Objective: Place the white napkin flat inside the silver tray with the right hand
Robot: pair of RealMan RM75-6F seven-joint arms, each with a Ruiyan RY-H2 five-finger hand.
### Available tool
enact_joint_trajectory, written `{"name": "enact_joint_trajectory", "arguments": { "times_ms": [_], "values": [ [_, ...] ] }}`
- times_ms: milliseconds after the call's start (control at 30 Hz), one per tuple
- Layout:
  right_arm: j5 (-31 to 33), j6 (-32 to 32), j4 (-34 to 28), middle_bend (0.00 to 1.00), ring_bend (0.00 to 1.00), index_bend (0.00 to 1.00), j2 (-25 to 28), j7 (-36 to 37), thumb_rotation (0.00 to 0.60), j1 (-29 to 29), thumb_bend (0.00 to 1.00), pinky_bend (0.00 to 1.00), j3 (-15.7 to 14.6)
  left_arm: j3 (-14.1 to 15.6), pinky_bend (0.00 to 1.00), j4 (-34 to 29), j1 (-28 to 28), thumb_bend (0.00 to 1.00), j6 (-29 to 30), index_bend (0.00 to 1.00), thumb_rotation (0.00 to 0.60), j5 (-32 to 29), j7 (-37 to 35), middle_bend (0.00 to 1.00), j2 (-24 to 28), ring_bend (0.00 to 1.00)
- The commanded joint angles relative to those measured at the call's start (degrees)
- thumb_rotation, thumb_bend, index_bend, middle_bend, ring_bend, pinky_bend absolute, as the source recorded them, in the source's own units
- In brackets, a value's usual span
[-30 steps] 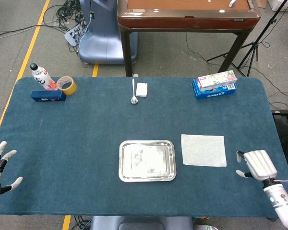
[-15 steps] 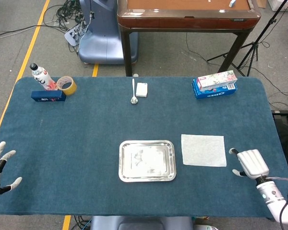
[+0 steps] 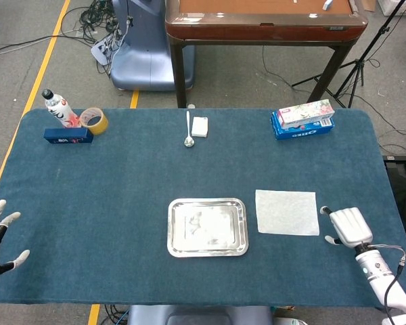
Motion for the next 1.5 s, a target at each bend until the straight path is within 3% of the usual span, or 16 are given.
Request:
{"name": "enact_joint_trajectory", "arguments": {
  "times_ms": [33,467,1500],
  "values": [
    [0.0,-0.3,1.0,1.00,1.00,0.34,-0.9,0.1,0.600,0.4,0.00,1.00,-0.1,0.0,0.24,0.0,0.0,0.17,0.0,0.21,0.600,0.0,-0.1,0.00,0.0,0.00],
    [-1.5,0.7,4.9,1.00,1.00,0.28,-4.5,1.7,0.600,1.2,0.00,1.00,-0.6,-0.1,0.24,0.1,0.1,0.17,-0.1,0.21,0.600,-0.2,-0.4,0.00,0.2,0.00],
    [-0.9,0.6,9.0,1.00,1.00,0.28,-8.6,1.1,0.600,2.0,0.00,1.00,-0.4,-0.2,0.24,0.0,0.2,0.17,-0.1,0.21,0.600,-0.3,-1.1,0.00,0.4,0.00]
  ]
}}
